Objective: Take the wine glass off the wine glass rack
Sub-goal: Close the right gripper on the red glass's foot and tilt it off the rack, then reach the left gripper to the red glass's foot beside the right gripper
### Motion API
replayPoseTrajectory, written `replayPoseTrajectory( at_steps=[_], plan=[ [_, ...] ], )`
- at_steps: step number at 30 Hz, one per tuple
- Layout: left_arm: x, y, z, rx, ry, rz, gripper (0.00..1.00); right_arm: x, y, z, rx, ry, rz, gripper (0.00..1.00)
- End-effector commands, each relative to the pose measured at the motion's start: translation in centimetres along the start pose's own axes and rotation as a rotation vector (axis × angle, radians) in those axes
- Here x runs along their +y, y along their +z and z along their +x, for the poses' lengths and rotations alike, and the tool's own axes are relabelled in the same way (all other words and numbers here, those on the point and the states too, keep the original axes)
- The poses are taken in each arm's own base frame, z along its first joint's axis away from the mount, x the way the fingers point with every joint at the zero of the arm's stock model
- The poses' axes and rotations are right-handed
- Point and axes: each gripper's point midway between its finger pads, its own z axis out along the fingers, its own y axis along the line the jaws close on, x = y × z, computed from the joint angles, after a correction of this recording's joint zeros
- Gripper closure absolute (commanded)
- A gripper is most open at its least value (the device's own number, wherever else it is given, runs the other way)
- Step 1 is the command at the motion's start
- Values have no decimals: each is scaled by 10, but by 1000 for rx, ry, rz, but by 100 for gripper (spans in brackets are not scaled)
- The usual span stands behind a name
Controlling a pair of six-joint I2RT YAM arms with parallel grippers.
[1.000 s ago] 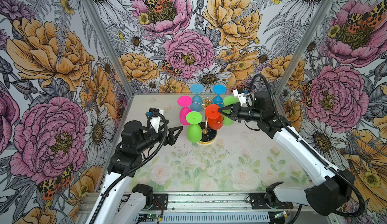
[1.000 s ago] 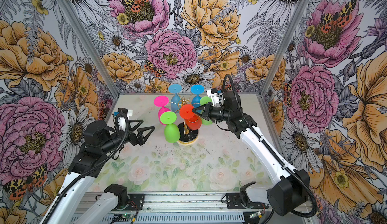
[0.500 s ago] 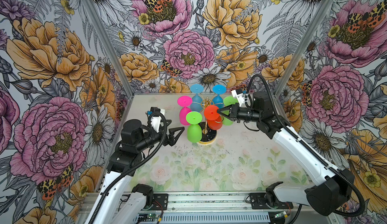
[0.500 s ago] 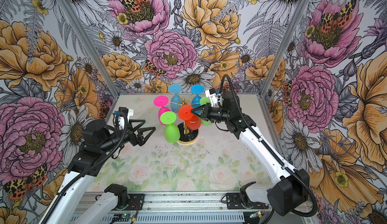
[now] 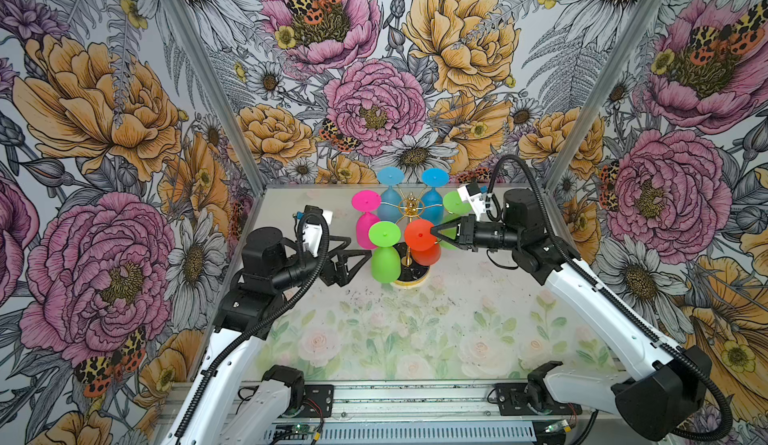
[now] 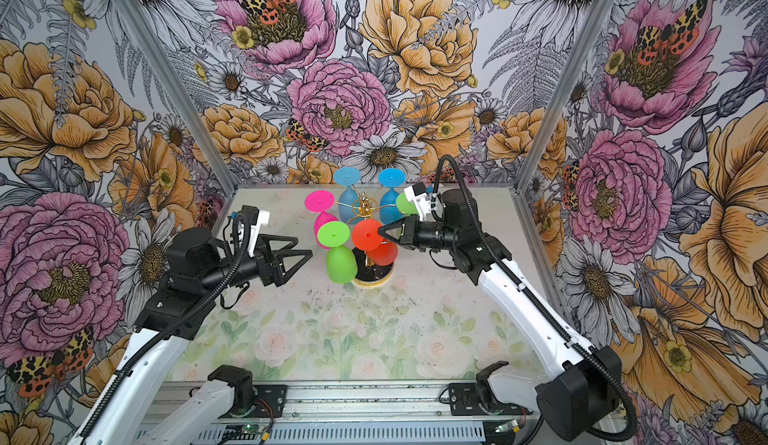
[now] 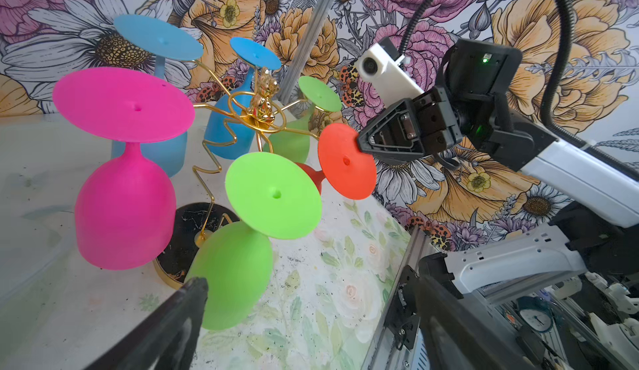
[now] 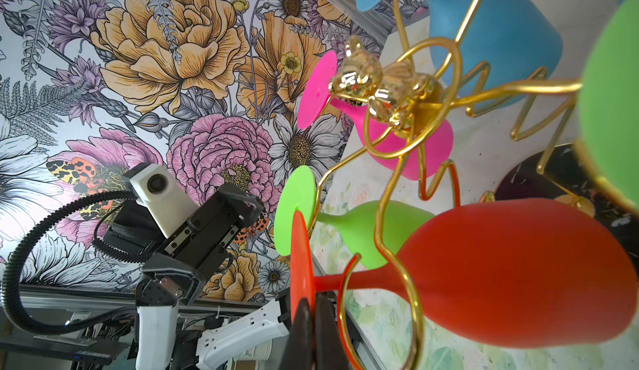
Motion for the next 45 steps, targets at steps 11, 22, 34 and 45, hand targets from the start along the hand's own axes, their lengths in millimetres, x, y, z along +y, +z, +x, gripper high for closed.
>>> replayPoseTrajectory(
  at_steps=[11, 22, 34, 45],
  plan=[
    [-41, 6, 1, 72, -94, 183, 13, 28, -19, 37, 64, -156, -125, 100],
    [-66, 40, 22, 184, -117, 230, 24, 16, -25, 67, 105, -199, -143, 100],
    [-91, 76, 58, 328, -120, 275, 38, 16, -29, 77, 115, -228, -160, 100],
    [-93, 98, 70, 355, -130, 272, 63, 8, -26, 77, 119, -201, -143, 100]
  ],
)
